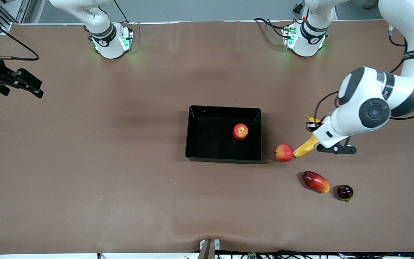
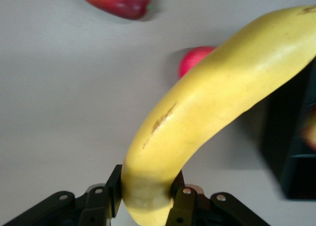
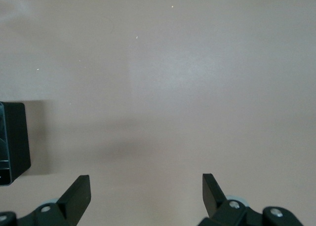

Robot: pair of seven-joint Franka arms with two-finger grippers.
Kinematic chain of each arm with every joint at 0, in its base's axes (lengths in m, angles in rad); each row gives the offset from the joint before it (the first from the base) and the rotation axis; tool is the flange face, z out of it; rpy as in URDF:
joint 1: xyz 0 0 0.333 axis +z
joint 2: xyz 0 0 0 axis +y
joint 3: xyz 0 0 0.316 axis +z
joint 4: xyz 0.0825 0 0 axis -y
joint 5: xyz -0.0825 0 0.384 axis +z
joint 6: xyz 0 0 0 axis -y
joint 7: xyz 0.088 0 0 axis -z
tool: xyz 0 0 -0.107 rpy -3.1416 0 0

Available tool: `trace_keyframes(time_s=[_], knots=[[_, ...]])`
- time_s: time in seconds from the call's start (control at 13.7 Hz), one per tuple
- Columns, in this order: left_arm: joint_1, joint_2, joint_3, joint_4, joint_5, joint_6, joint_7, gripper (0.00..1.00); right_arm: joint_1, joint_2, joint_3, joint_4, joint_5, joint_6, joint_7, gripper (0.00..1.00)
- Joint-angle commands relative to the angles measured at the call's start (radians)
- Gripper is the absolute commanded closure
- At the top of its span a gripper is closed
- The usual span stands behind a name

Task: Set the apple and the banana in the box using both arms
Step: 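Lift the banana and carry it over the box with the left gripper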

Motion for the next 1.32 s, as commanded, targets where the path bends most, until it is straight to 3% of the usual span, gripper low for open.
trace_keyframes(time_s=[0.0,0.44,0.88,1.24], knots=[[-0.144,0.079,-0.008,0.093,-0.013,-0.027,-0.263,1.0,-0.006,-0.007,0.007,-0.002,-0.016,0.002,0.001,0.0],[-0.41,0.293,0.009,0.283,0.001,0.021,-0.631,1.0,0.002,-0.007,0.01,-0.007,-0.015,-0.014,0.008,0.0],[-0.631,0.359,0.174,0.293,-0.004,0.172,-0.833,1.0,-0.003,-0.015,0.012,-0.006,-0.015,-0.054,0.013,0.0],[-0.68,0.389,0.191,0.293,-0.004,0.205,-0.854,1.0,0.005,-0.019,0.013,0.001,-0.016,-0.12,0.105,0.0]])
